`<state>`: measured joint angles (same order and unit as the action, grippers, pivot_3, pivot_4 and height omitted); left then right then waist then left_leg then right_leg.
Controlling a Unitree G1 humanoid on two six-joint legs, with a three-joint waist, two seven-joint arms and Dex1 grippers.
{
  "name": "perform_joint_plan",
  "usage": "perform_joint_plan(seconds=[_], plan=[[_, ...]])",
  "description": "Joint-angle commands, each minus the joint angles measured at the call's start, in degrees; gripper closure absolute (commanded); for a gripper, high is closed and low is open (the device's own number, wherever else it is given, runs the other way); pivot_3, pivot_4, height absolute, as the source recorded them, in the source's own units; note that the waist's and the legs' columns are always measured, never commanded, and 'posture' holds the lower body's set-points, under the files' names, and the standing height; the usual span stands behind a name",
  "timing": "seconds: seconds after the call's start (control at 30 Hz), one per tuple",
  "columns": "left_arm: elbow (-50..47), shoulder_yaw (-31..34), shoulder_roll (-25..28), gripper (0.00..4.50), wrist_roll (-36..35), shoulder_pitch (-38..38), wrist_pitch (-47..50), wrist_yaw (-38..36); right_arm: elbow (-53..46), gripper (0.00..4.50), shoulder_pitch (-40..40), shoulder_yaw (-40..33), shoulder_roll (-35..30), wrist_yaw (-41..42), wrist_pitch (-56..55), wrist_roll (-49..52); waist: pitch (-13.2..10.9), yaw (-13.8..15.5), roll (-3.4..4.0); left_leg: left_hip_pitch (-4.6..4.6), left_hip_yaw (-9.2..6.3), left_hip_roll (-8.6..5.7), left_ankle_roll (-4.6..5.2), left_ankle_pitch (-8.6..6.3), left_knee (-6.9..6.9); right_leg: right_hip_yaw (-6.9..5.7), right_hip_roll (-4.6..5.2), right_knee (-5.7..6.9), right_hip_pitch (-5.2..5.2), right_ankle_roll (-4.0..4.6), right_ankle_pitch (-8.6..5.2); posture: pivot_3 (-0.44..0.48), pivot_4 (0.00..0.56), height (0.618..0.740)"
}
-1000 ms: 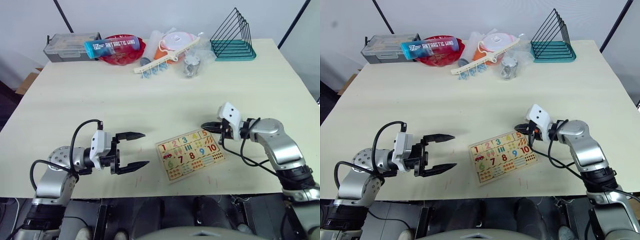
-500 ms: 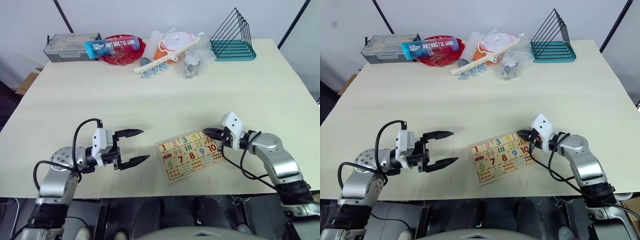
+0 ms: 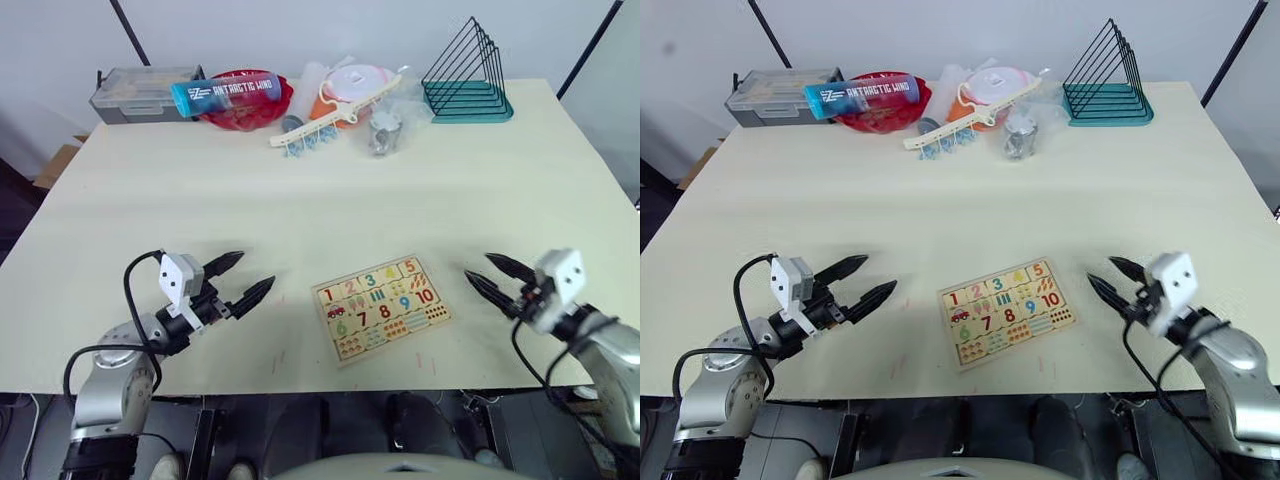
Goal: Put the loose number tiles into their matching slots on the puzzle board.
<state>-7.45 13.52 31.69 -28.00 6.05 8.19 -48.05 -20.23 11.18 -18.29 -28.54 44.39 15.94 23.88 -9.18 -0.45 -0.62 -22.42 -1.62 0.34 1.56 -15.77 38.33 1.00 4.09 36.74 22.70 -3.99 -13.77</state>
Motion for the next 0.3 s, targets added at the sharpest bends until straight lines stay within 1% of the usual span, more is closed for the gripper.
perform_joint_plan(seconds=[0.03,0.07,0.17,0.3], plan=[[-3.3,2.1,-0.1,0.00,1.4,2.8,-0.5,2.8,-2.9,0.11,4.3,-6.2,0.7,-0.4,-3.9,2.9,0.0,0.0,0.01,0.01,0.00,0.00,0.00,0.00,0.00,0.00,0.00,0.00,0.00,0.00,0.00,0.000,0.150,0.740],[-3.5,2.2,-0.2,0.00,1.3,3.3,-0.5,3.2,-2.9,0.04,5.3,-6.8,0.7,-0.3,-4.6,3.0,0.0,0.0,0.01,0.02,0.03,0.01,0.00,0.00,-0.01,0.03,0.00,0.00,0.00,0.01,-0.01,0.000,0.150,0.740],[-3.2,2.9,-0.1,0.00,2.0,4.3,-1.3,4.3,-1.8,0.04,10.2,-10.2,1.1,1.0,-7.3,3.9,0.0,-0.1,0.01,0.05,0.04,0.02,0.00,0.00,-0.01,0.04,-0.02,0.01,0.00,0.02,-0.01,0.000,0.150,0.740],[-2.3,2.7,-0.1,0.00,3.3,4.2,-2.6,4.7,0.2,0.04,13.1,-11.3,1.5,2.0,-10.3,4.4,0.0,0.1,-0.02,0.03,0.05,0.02,0.00,0.00,-0.01,0.03,-0.01,-0.02,-0.02,0.02,-0.02,0.000,0.150,0.740]])
